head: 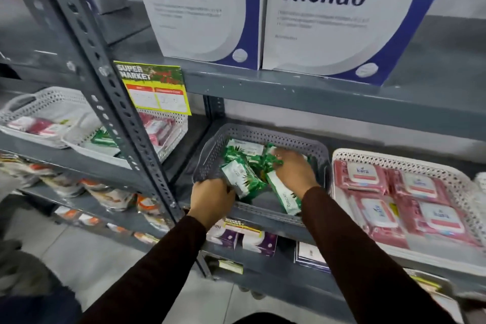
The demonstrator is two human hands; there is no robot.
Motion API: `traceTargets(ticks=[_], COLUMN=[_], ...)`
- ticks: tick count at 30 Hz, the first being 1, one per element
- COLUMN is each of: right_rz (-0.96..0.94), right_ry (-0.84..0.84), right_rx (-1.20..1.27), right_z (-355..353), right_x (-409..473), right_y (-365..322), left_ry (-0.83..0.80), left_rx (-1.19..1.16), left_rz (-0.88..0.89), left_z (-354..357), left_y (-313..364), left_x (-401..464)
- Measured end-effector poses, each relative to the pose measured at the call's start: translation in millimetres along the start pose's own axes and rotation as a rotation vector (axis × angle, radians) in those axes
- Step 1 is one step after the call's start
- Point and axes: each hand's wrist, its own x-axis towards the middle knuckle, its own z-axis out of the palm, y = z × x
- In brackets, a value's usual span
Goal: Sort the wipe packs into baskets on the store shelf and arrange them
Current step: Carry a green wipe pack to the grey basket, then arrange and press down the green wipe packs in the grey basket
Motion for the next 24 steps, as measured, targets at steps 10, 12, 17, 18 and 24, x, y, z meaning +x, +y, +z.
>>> traceTargets(ticks=[10, 12, 17, 18, 24], right_rz=[-0.341, -0.419, -0.26, -0.227, -0.235], right_ry=[-0.159, -0.223, -0.379, -0.388, -0.315], right_rx=[-0.129, -0.241, -0.261, -0.242, -0.167], right_z=[2.0, 5.1, 15.5, 20.1, 30.2], right_x=[-8.6, 4.4, 19.4, 16.4, 19.1], right_y=[-1.1, -11.7, -21.9, -22.2, -26.8], left_ry=[0.233, 0.201, -0.004, -0.049, 0.044], left_rx=[-0.166, -0.082, 0.016, 0.009, -0.056], left_rz=[0.295, 0.32, 0.156, 0.161, 0.204], left_z=[29.6, 35.0, 6.5, 5.1, 5.2], left_y=[18.6, 11.1, 1.0, -2.2, -16.0], left_x=[-27.0, -30.2, -5.7, -2.3, -12.5])
